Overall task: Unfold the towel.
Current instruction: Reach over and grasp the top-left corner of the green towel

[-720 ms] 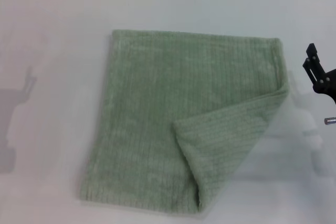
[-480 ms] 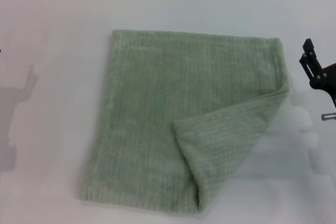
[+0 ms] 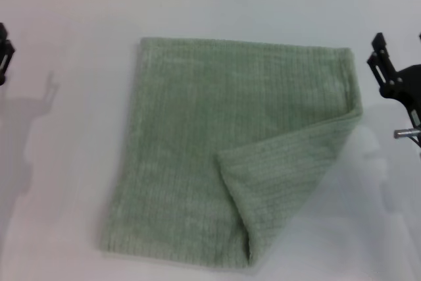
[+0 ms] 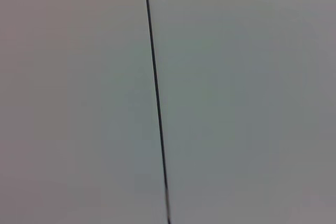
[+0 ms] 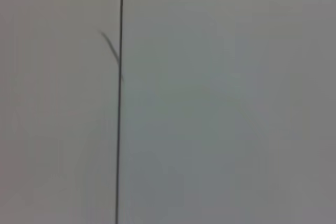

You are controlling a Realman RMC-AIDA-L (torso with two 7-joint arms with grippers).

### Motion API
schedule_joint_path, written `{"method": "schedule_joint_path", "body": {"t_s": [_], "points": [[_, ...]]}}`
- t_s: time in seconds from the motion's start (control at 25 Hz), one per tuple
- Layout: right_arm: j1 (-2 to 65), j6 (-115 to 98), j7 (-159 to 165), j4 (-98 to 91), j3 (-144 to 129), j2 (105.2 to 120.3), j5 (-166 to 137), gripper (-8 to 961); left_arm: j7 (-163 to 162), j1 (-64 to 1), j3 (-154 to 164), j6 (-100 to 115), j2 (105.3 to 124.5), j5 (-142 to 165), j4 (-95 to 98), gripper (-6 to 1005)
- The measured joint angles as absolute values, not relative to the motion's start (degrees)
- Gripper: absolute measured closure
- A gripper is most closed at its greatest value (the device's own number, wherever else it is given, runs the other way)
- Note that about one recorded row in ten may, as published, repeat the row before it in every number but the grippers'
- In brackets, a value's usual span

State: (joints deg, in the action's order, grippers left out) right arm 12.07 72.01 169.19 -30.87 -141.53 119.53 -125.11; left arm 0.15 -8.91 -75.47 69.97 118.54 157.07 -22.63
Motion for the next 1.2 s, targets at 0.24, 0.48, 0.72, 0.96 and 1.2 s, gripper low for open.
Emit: {"method": "schedule_joint_path", "body": {"t_s": [0.24, 0.48, 0.72, 0.96, 1.2], "points": [[12.1, 63.5, 167.3, -38.6, -140.4, 118.45, -125.5, 193, 5.2, -1.7, -75.8, 38.6, 117.89, 160.4, -50.1, 191], [11.0, 45.3, 164.2, -52.5, -136.0, 114.87, -126.2, 194, 9.0, 0.5, -75.8, 17.6, 117.76, 164.5, -66.6, 392], [8.7, 19.3, 164.1, -69.1, -127.9, 111.47, -132.5, 194, 8.4, -1.8, -77.3, -5.5, 117.89, 164.4, -77.2, 502], [7.5, -17.0, 162.5, -84.3, -114.7, 114.83, -143.1, 194, 8.7, -6.1, -78.4, -23.2, 118.05, 164.3, -81.7, 706], [10.0, -47.5, 158.0, -95.3, -104.8, 118.99, -146.2, 194, 9.0, -10.4, -78.3, -33.7, 118.28, 164.3, -82.9, 1001]]}}
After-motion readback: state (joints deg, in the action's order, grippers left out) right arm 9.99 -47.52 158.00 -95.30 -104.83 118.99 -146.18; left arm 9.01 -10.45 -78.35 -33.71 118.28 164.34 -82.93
